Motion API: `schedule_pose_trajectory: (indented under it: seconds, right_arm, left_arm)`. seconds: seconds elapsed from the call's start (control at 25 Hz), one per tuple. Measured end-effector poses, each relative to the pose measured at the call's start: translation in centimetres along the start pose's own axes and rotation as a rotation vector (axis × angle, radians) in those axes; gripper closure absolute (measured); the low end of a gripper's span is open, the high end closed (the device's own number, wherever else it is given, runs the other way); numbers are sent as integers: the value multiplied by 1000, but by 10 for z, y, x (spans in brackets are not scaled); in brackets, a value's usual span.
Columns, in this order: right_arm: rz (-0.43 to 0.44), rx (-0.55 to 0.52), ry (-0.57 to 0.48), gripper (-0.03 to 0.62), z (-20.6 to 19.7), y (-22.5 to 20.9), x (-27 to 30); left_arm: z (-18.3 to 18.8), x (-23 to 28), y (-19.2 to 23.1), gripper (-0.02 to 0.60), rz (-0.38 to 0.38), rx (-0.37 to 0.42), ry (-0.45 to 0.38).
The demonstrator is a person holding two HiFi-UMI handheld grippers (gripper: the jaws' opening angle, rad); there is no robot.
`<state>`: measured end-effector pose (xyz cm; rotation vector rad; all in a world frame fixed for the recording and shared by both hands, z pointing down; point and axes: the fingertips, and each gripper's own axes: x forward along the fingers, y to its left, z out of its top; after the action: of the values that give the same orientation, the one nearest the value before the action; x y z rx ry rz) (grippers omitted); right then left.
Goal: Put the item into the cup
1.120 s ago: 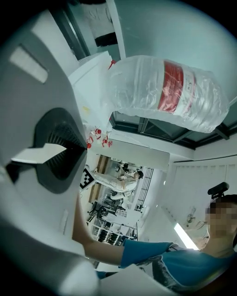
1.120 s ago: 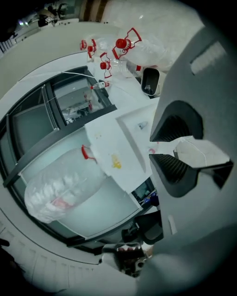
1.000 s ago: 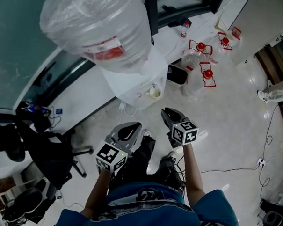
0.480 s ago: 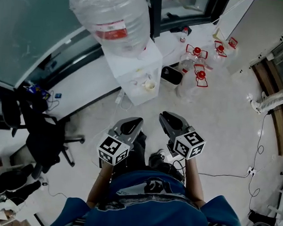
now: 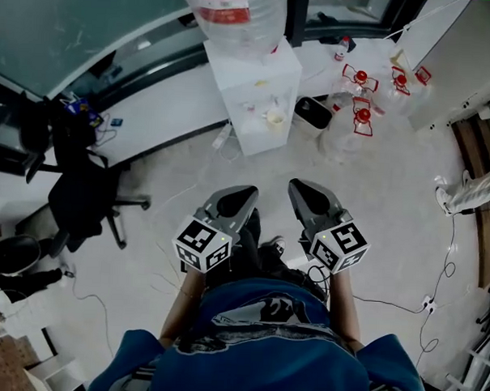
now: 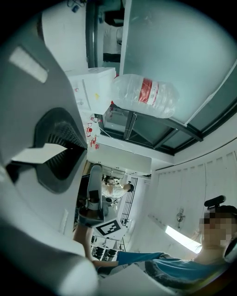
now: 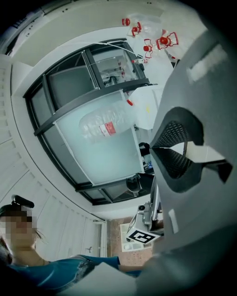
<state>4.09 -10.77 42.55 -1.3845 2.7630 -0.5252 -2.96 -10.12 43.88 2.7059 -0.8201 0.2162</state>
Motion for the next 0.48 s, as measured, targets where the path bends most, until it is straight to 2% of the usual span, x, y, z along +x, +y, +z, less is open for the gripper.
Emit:
schedule_pose_trajectory:
  seconds: [0.48]
  right_arm:
    - [67,-67,-8,594,5,26,-11]
  left_arm:
    - [-4,-32,-19,583,42,-11,-30]
